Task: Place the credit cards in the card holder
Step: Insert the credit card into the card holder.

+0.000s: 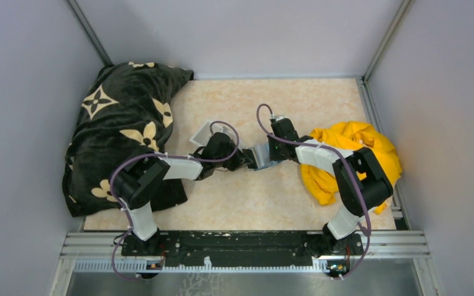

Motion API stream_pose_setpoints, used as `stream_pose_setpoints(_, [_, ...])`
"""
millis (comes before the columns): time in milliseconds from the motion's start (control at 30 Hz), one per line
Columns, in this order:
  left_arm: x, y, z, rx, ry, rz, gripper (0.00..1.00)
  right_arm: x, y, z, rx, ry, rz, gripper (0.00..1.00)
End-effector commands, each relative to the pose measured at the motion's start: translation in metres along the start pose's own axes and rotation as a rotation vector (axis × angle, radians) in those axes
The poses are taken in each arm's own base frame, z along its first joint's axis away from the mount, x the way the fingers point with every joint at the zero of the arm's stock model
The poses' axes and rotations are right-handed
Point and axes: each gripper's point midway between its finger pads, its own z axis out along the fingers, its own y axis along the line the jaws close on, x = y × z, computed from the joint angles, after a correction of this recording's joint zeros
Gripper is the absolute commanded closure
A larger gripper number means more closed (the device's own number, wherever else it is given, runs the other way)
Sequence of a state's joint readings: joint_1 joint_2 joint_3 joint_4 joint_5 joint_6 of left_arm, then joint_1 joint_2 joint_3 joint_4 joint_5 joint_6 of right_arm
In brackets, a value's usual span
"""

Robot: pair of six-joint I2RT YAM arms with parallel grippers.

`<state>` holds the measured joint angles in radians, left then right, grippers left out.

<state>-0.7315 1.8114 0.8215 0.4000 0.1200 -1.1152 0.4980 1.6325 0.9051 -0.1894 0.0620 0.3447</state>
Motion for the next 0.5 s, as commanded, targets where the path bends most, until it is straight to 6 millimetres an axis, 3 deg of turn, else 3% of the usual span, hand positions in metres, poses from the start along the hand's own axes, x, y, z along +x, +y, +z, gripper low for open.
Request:
stream_pose_setpoints(0, [0.006, 0.0, 0.005, 0.02, 0.016, -0.019, 1.0, -0.016, 0.001, -0.001, -0.001, -0.037, 0.017, 0.77])
stream_pose_setpoints(467, [0.011, 0.008, 0.008, -0.007, 0.007, -0.027, 1.0, -0.027, 0.003, -0.01, -0.002, -0.061, 0.009, 0.76])
